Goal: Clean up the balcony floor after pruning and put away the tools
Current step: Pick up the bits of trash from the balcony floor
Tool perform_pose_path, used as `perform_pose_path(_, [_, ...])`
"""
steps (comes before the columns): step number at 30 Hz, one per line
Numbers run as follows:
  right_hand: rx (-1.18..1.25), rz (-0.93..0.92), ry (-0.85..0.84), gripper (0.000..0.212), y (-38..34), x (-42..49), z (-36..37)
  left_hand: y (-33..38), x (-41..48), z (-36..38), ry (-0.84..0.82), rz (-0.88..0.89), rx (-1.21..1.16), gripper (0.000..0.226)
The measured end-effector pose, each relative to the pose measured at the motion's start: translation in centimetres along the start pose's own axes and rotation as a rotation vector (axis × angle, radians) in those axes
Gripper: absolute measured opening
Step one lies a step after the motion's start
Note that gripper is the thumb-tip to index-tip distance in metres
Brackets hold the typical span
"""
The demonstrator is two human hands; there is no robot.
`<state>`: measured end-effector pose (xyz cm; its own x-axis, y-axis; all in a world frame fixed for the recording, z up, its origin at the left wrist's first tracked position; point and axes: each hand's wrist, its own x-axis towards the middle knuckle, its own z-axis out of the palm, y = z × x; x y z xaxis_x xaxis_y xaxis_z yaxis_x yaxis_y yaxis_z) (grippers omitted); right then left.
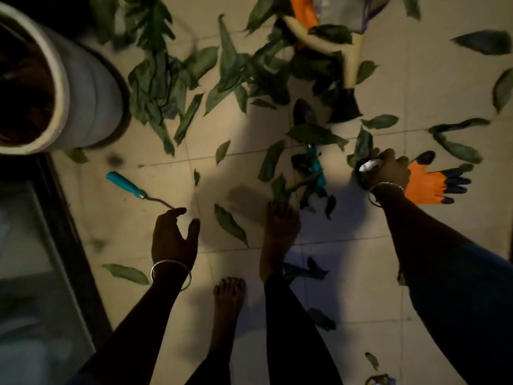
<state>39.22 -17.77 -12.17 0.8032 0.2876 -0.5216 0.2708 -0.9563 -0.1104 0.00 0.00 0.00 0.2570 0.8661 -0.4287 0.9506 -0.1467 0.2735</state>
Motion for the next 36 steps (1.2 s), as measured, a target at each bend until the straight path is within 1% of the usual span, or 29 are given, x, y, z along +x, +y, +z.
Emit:
perform_pose_path(2, [0.124, 0.074, 0.006, 0.052, -1.5, -2.1, -0.7, -2.3, -1.4, -1.2, 0.001, -0.139, -0.086, 0.035])
perform_pose_path(4, [0.216, 0.085, 0.041, 0.059, -3.0, -5.3, -1.2, -4.7, -3.6, -2.5, 0.019, -0.215, -0.1, 0.034])
perform_pose_path(6, [0.35, 0.071, 0.078, 0.055, -4.4, -8.9, -1.4, -6.9, -5.3, -3.2, 0.047, -0.316, -0.168, 0.033])
perform_pose_path(8, [0.572, 0.135, 0.082, 0.046, -6.0, -12.7, -1.4, -8.6, -7.0, -3.9, 0.066, -0.411, -0.209, 0.032])
perform_pose_path(11, [0.936, 0.245, -0.052, 0.041, -7.6, -18.5, -0.6, -12.3, -9.4, -3.4, 0.068, -0.487, -0.242, 0.035])
perform_pose_path(14, [1.271, 0.259, -0.155, 0.04, -9.0, -24.7, 0.9, -15.9, -10.8, -2.6, 0.019, -0.474, -0.259, 0.041])
perform_pose_path(16, [1.422, 0.299, -0.2, 0.035, -9.4, -28.4, 1.9, -17.7, -10.6, -1.8, -0.018, -0.483, -0.283, 0.044])
perform_pose_path(17, [1.465, 0.321, -0.236, 0.033, -9.4, -30.1, 2.5, -18.5, -10.4, -1.4, -0.029, -0.476, -0.304, 0.046])
perform_pose_path(20, [1.578, 0.354, -0.403, 0.041, -8.2, -33.0, 4.0, -20.2, -8.8, 0.4, -0.063, -0.436, -0.338, 0.053])
perform_pose_path(22, [1.611, 0.342, -0.493, 0.032, -7.7, -34.2, 5.3, -21.0, -7.7, 2.0, -0.085, -0.374, -0.33, 0.059])
perform_pose_path(23, [1.623, 0.35, -0.513, 0.027, -7.2, -34.6, 6.2, -21.3, -7.0, 3.0, -0.097, -0.329, -0.319, 0.061])
perform_pose_path(25, [1.623, 0.38, -0.533, 0.025, -5.9, -35.3, 7.7, -21.6, -5.8, 4.8, -0.135, -0.26, -0.287, 0.068])
perform_pose_path(28, [1.634, 0.434, -0.569, 0.026, -3.9, -35.5, 10.0, -22.0, -4.3, 7.9, -0.152, -0.258, -0.276, 0.075])
perform_pose_path(30, [1.656, 0.48, -0.558, 0.024, -3.3, -35.4, 11.0, -22.0, -3.5, 9.5, -0.139, -0.253, -0.234, 0.075])
perform_pose_path(32, [1.659, 0.52, -0.547, 0.022, -3.1, -35.0, 12.1, -22.0, -2.7, 11.0, -0.15, -0.239, -0.14, 0.072])
perform_pose_path(34, [1.661, 0.544, -0.545, 0.023, -3.3, -34.3, 13.3, -22.3, -2.0, 12.2, -0.12, -0.223, -0.053, 0.064])
perform_pose_path(36, [1.667, 0.553, -0.553, 0.023, -3.6, -33.5, 14.2, -22.4, -1.5, 13.0, -0.058, -0.203, -0.02, 0.052])
